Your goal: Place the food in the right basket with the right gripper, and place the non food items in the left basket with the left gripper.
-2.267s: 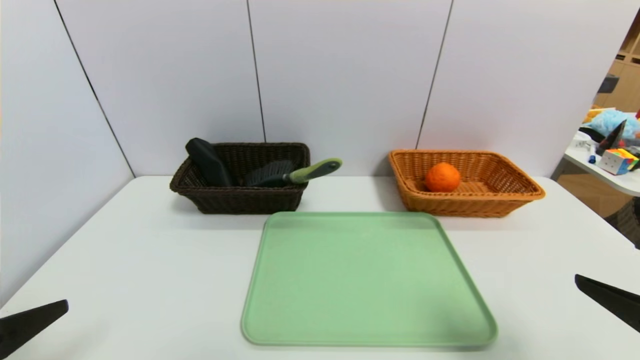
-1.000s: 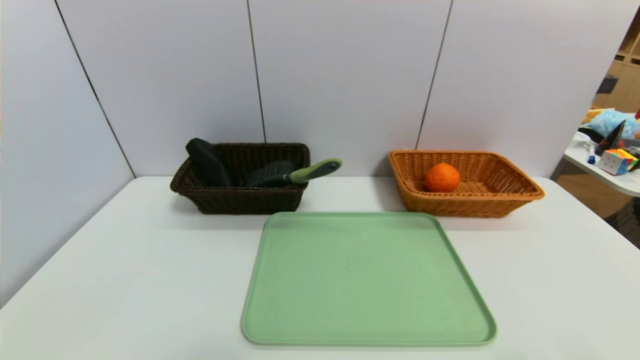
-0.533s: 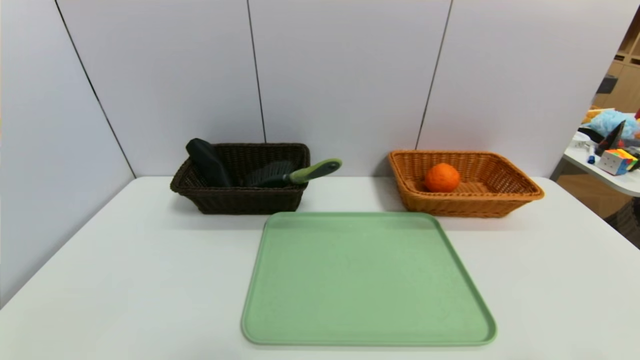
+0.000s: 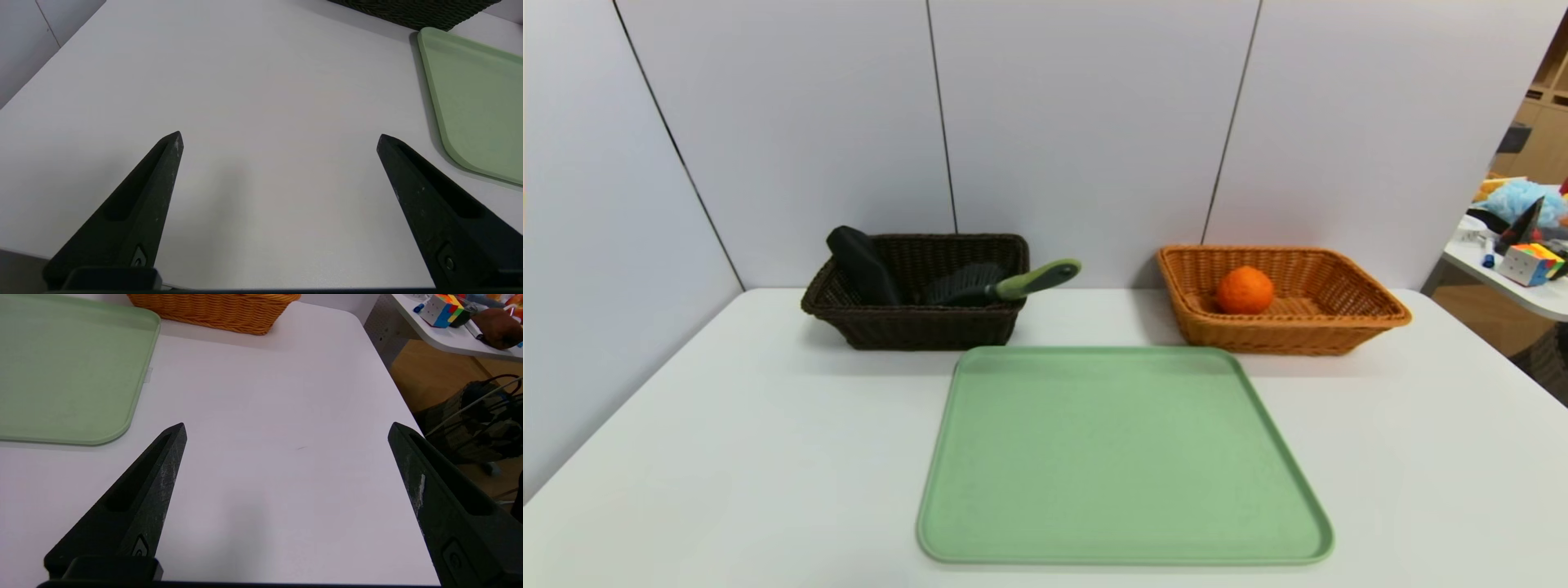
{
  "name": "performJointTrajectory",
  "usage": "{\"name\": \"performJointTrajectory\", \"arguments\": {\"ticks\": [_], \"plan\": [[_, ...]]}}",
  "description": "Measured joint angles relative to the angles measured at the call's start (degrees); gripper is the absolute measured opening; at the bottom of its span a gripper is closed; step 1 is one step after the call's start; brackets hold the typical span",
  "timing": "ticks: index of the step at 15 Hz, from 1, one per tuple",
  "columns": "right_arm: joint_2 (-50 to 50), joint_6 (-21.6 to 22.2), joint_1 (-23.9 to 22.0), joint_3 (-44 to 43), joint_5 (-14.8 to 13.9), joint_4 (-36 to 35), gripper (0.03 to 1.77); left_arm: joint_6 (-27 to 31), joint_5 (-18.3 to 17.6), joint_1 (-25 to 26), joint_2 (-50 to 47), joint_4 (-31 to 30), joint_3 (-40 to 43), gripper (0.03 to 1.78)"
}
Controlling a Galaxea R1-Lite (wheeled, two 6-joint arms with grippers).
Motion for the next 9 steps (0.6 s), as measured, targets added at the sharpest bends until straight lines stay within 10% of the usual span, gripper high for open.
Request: {"name": "performJointTrajectory", "arguments": {"ticks": [9], "plan": [[-2.6, 2.2, 0.6, 2.2, -0.4, -1.7, 1.70, 7.8, 1.6, -0.1, -2.2, -11.7, 9.5, 1.69]]}}
